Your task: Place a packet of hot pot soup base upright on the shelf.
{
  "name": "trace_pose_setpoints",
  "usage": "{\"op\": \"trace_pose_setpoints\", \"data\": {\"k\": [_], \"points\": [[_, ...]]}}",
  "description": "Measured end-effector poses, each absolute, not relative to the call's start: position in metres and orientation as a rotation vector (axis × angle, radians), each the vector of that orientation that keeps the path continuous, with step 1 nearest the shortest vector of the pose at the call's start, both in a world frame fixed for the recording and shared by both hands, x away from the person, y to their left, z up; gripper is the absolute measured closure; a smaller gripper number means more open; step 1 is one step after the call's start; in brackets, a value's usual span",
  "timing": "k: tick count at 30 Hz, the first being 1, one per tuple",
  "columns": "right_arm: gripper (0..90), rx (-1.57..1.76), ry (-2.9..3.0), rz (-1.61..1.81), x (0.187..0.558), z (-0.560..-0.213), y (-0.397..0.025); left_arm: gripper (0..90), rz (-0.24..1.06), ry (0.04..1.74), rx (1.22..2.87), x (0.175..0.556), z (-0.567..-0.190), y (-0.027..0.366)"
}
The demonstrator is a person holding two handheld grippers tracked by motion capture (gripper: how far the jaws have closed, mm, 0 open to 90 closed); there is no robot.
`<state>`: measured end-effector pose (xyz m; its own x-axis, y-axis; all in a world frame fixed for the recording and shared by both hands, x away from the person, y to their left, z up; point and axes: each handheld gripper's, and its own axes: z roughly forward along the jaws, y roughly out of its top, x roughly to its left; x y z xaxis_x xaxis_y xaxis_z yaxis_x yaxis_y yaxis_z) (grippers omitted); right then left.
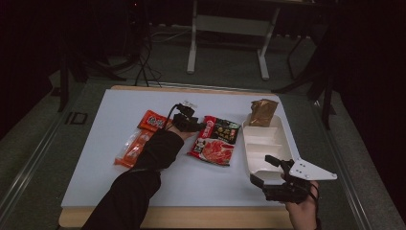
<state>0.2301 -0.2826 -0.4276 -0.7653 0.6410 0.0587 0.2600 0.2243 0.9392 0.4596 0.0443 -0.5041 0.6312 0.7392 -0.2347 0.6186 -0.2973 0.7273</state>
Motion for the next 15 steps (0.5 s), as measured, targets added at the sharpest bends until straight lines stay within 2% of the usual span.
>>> {"op": "trace_pose_setpoints", "data": {"k": [15], "points": [[14.3,0.838,2.17,1.55,0.231,-0.43,-0.286,48.2,0.185,1.123,2.076,0.491,-0.525,0.02]]}}
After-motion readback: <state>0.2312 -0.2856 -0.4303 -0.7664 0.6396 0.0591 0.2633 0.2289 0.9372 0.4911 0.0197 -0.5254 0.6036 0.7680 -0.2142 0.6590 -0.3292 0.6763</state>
